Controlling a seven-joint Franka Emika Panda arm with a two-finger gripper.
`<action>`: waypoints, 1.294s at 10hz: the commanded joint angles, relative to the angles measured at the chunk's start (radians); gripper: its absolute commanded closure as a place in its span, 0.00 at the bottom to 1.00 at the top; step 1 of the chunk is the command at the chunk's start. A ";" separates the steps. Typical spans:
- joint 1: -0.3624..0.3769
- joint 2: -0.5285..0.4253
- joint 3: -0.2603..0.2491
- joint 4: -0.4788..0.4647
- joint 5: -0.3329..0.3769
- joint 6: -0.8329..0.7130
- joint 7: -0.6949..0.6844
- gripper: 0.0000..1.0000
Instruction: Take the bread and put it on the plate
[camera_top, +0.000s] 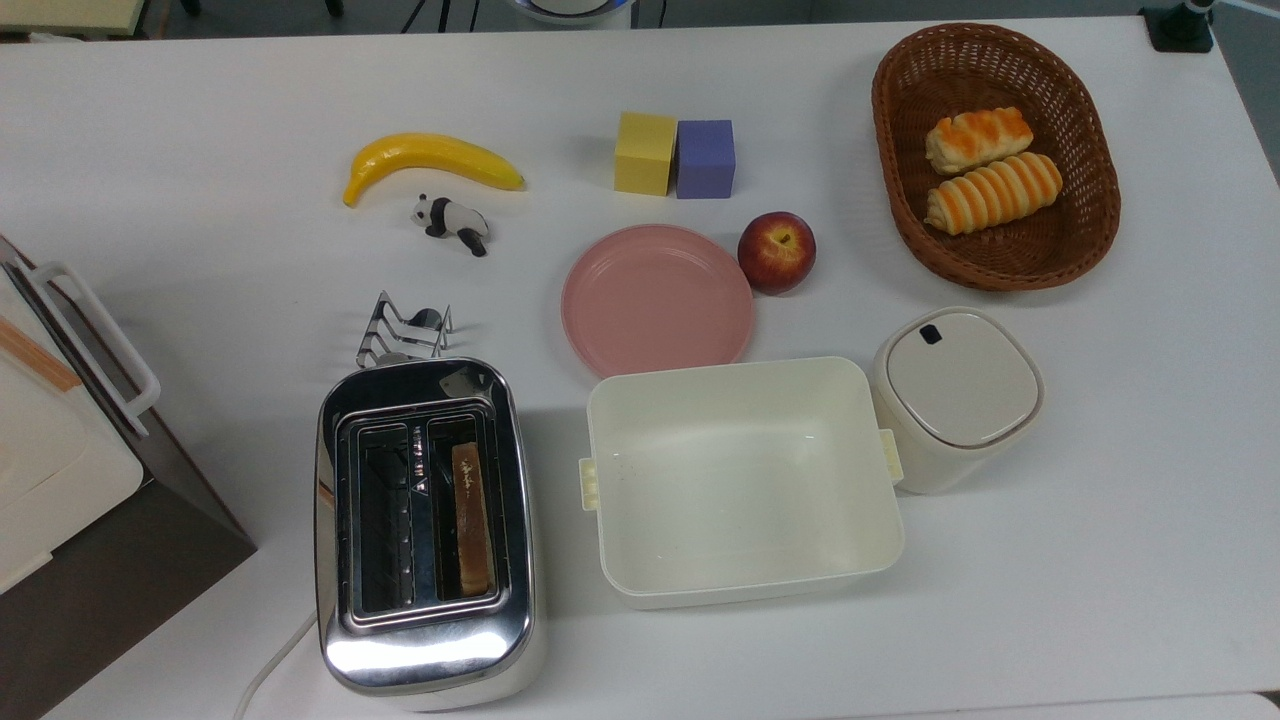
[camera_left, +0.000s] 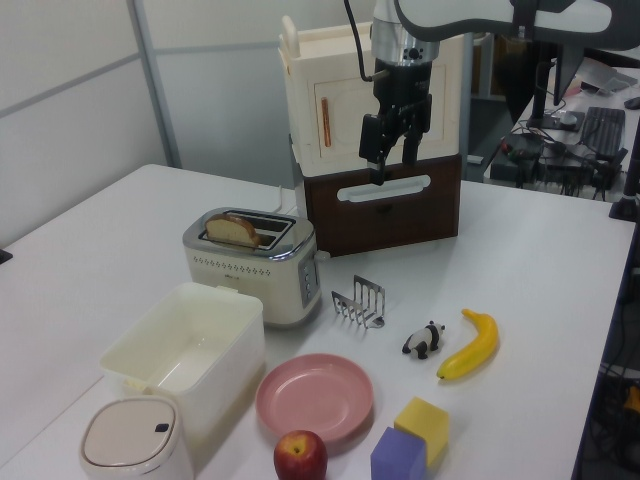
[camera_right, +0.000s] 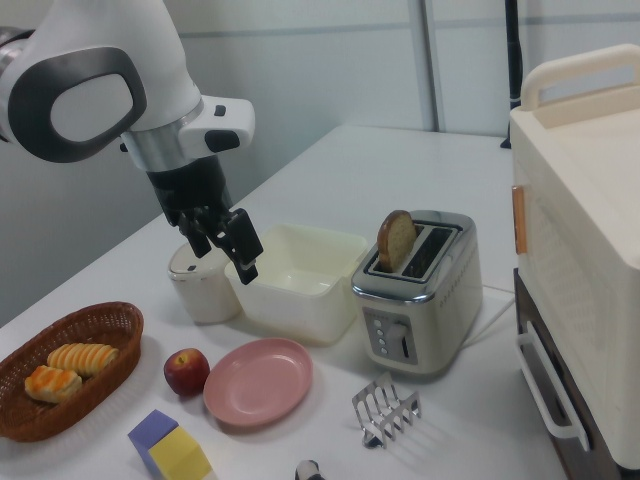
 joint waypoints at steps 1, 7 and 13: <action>0.006 -0.018 -0.012 -0.020 -0.003 -0.012 -0.025 0.00; 0.012 0.191 0.003 0.034 -0.002 0.514 -0.034 0.00; 0.014 0.472 0.042 0.050 -0.179 1.142 -0.025 0.00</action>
